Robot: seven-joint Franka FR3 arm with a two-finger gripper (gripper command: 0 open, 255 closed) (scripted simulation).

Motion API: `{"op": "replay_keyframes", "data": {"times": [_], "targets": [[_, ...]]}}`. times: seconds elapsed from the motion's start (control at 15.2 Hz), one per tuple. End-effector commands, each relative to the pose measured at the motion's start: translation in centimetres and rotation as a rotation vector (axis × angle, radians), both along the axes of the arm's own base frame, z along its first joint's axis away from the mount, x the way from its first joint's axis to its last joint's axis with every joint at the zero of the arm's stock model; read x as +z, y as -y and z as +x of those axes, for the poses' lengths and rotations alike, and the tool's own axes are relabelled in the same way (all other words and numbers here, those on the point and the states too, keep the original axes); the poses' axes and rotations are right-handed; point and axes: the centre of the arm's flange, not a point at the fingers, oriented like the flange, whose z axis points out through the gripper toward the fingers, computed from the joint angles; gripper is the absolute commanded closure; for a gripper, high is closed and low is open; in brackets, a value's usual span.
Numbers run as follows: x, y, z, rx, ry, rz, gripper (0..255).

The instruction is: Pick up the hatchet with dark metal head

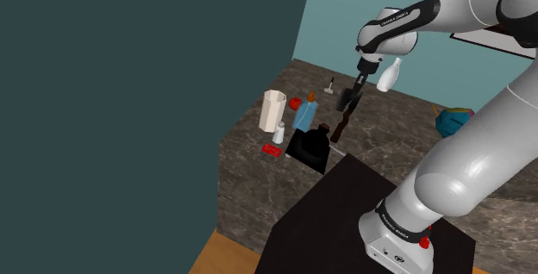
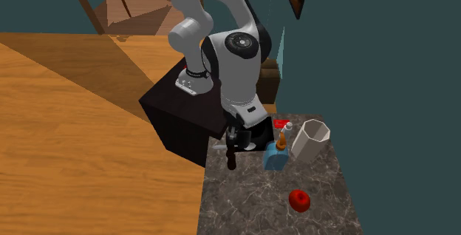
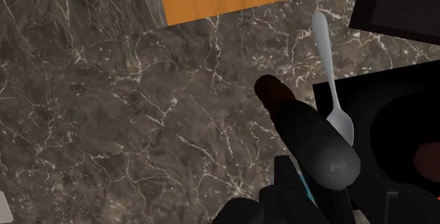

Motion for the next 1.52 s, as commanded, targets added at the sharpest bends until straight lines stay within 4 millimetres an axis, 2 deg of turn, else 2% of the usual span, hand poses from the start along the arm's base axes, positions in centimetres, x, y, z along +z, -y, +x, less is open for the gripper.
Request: {"op": "replay_keyframes", "data": {"times": [0.0, 0.46, 1.45], "targets": [[-0.1, 0.0, 0.0, 0.000, 0.000, 0.000, 255], [0.0, 0.0, 0.0, 0.000, 0.000, 0.000, 255], [7.9, 0.0, 0.0, 0.000, 0.000, 0.000, 255]]}}
